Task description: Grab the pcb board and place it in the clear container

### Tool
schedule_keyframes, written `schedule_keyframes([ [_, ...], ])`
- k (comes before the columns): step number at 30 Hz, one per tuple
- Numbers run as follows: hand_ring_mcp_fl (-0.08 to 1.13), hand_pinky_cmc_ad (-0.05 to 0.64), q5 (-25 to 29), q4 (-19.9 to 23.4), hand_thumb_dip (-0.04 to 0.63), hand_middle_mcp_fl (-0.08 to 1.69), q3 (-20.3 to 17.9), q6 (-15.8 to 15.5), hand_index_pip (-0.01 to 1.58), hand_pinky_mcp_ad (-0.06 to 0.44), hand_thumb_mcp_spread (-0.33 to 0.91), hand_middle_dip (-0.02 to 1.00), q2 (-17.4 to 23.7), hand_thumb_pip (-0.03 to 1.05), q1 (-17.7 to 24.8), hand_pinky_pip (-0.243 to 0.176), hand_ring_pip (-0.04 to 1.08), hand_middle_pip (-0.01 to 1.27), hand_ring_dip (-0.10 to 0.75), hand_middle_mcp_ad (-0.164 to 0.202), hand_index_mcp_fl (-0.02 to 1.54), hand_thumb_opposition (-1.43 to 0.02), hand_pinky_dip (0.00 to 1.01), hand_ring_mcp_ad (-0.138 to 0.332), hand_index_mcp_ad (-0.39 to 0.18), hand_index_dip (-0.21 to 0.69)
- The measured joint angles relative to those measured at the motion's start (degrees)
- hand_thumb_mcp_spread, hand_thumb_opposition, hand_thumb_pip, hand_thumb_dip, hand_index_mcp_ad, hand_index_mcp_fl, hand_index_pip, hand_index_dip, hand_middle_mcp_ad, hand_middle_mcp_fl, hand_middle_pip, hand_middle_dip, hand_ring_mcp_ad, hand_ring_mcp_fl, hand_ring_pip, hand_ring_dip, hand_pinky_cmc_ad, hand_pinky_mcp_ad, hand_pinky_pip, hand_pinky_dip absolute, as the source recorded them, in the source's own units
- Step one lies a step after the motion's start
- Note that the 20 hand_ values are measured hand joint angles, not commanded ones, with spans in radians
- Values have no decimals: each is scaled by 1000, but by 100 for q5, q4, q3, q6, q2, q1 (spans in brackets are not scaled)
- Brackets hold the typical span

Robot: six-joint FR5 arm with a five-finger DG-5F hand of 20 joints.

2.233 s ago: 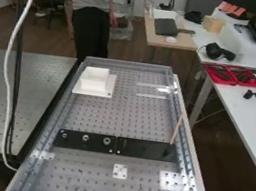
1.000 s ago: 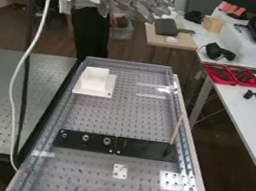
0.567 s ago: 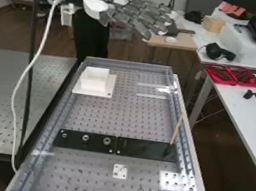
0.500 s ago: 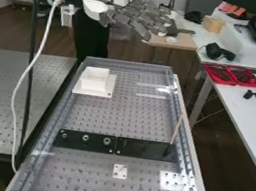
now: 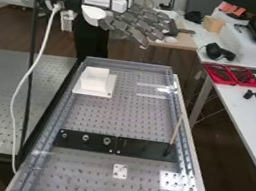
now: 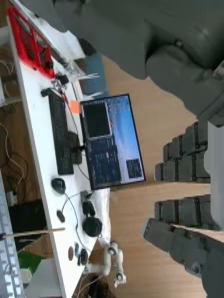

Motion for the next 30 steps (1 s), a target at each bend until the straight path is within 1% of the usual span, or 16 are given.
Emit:
schedule_keyframes([
  [23,112,379,115,264,24,44,-262,174,101,297,168,30,-48,124,-16,-138,103,169,-51,187,58,-867,536,311,169,-12],
  [27,112,380,129,417,21,44,-369,225,101,297,171,30,-74,145,-42,-138,103,166,-51,187,58,-855,536,316,169,-12],
  [29,110,380,138,492,23,40,-413,243,98,300,201,26,-85,152,-51,-138,103,166,-51,187,58,-848,546,316,171,-21],
  [30,106,380,146,561,24,44,-454,259,103,297,202,30,-97,154,-59,-138,103,169,-51,187,58,-848,552,316,168,-5],
])
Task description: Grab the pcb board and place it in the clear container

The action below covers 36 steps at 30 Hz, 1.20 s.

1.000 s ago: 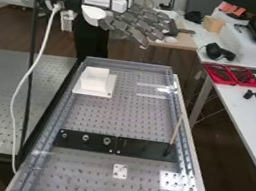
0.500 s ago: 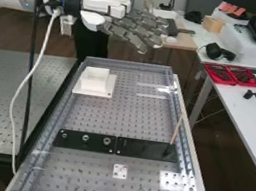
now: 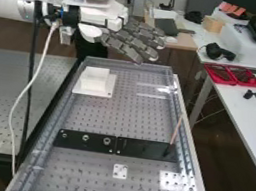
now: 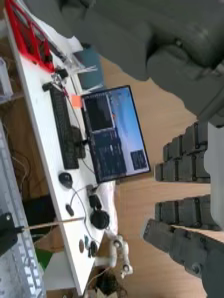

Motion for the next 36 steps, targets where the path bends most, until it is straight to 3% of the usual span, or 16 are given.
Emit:
schedule_keyframes([
  [3,80,380,22,193,21,44,-105,36,101,297,244,30,-42,178,-20,-138,106,166,-51,187,58,-836,567,321,166,9],
  [8,66,379,52,596,56,44,-305,130,103,298,328,44,-178,271,-72,-138,106,169,-47,185,58,-822,572,325,101,63],
  [13,37,379,106,1013,94,117,-470,275,98,295,360,117,-410,374,-122,-138,101,169,-37,187,37,-822,557,323,24,63],
  [19,33,380,207,1259,143,229,-508,398,98,298,375,239,-672,454,-153,-138,103,164,-5,159,37,-819,510,304,-5,63],
  [23,33,380,321,1399,206,309,-511,453,98,295,405,367,-838,522,-153,-138,101,168,35,155,37,-819,497,307,-24,63],
  [28,49,380,597,1606,316,342,-501,503,101,295,417,492,-1046,665,-110,-138,101,164,105,129,33,-836,466,253,-45,63],
  [33,115,380,795,1776,408,365,-451,492,101,298,447,557,-1213,721,-69,-138,115,182,202,122,37,-887,401,239,-87,65],
  [36,162,380,914,1891,457,428,-401,466,98,298,457,576,-1332,759,-45,-138,115,284,276,94,37,-923,347,213,-98,47],
])
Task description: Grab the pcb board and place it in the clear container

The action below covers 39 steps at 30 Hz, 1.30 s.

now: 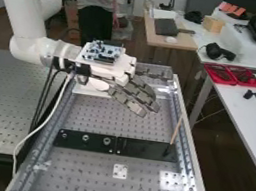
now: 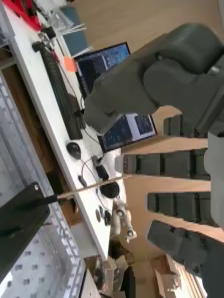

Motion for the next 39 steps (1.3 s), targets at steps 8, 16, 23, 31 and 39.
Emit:
schedule_keyframes([
  [8,271,380,248,290,473,574,143,-181,101,293,471,607,-246,796,9,-122,117,394,361,93,35,-939,257,175,-113,3],
  [16,340,380,113,642,464,590,-2,-317,101,291,473,656,-331,796,-292,-105,103,478,445,89,37,-939,223,138,-113,-51],
  [23,340,375,-76,717,428,506,-87,-335,101,297,473,689,-468,766,-523,-105,106,555,506,89,37,-937,194,136,-113,-49],
  [31,330,375,-283,741,428,504,-101,-448,150,244,494,702,-688,759,-644,-26,113,536,527,89,223,-911,211,136,-113,10],
  [39,403,415,-456,769,424,482,-62,-477,578,253,496,672,-804,771,-762,141,269,422,511,93,258,-852,506,154,-113,33],
])
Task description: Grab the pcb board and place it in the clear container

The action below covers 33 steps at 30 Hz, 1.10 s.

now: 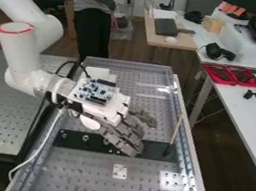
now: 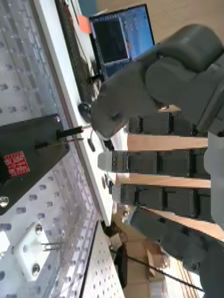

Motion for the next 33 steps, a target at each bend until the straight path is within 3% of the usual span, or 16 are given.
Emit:
schedule_keyframes([
  [7,445,417,-113,-90,410,480,96,54,805,295,497,648,-76,770,-67,152,340,391,494,93,209,-855,696,157,-113,33],
  [13,461,417,-159,-150,410,443,192,75,963,295,497,648,-189,771,-83,152,340,506,494,93,89,-860,745,152,-113,33],
  [19,456,417,-248,-234,414,424,253,36,1087,298,508,668,-248,771,-102,152,342,602,494,91,72,-881,764,152,-112,33],
  [21,450,417,-303,-273,410,443,266,-16,1082,298,510,672,-249,773,-114,152,340,620,494,91,77,-883,764,148,-112,33],
  [26,431,428,-434,-346,410,510,259,-170,887,288,513,688,-214,773,-142,136,265,651,497,91,54,-911,759,152,-120,37],
  [30,429,429,-555,-345,408,679,205,-366,805,288,595,750,-175,771,-141,129,246,850,499,28,54,-972,759,152,-122,33],
  [33,431,443,-632,-303,401,719,172,-501,723,284,618,759,-175,775,-133,126,237,895,496,23,56,-1007,742,148,-126,37],
])
